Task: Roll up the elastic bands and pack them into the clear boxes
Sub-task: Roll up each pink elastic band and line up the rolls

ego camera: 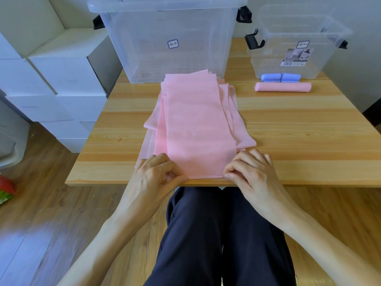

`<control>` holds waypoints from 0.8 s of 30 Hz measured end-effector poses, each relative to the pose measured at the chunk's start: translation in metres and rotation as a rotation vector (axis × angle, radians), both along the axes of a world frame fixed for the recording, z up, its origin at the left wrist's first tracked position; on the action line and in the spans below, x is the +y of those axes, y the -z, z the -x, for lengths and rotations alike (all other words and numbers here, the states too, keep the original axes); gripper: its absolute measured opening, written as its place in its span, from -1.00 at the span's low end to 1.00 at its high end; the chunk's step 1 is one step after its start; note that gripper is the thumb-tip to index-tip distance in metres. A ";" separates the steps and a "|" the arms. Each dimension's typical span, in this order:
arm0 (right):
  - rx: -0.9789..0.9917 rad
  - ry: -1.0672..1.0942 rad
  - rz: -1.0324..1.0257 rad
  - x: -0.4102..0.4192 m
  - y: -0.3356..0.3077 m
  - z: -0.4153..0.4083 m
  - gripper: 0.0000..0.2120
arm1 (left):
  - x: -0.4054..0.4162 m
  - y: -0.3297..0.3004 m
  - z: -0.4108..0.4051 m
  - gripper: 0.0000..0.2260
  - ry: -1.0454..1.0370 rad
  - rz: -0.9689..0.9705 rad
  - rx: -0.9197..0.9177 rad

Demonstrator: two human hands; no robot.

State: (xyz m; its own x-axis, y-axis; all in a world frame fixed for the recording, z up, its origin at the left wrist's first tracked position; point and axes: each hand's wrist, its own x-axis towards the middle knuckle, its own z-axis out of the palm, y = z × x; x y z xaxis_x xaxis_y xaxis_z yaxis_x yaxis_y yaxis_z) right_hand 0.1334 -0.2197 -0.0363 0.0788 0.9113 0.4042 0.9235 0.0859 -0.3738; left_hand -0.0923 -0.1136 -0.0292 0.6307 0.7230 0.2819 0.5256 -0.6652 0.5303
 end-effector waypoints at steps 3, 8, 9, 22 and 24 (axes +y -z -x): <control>-0.009 0.042 0.092 0.004 -0.006 0.001 -0.78 | 0.003 -0.004 0.000 -0.75 -0.012 0.051 0.025; -0.072 0.110 0.202 0.012 -0.015 0.001 -0.79 | 0.006 -0.010 -0.002 -0.77 -0.056 0.086 0.034; -0.051 0.123 0.206 0.013 -0.016 -0.001 -0.77 | 0.007 -0.010 -0.002 -0.77 -0.059 0.071 0.028; 0.044 -0.063 -0.042 0.000 0.007 -0.013 -0.77 | 0.002 0.008 0.008 -0.79 0.096 -0.196 0.010; 0.118 -0.055 -0.040 -0.001 0.008 -0.015 -0.76 | 0.001 0.009 0.009 -0.80 0.075 -0.165 -0.031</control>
State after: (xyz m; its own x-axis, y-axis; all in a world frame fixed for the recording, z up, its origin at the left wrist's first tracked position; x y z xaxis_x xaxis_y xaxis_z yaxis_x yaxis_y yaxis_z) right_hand 0.1484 -0.2203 -0.0446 0.0781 0.8990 0.4309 0.8669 0.1522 -0.4747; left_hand -0.1017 -0.1130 -0.0382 0.6700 0.6171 0.4127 0.4568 -0.7809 0.4261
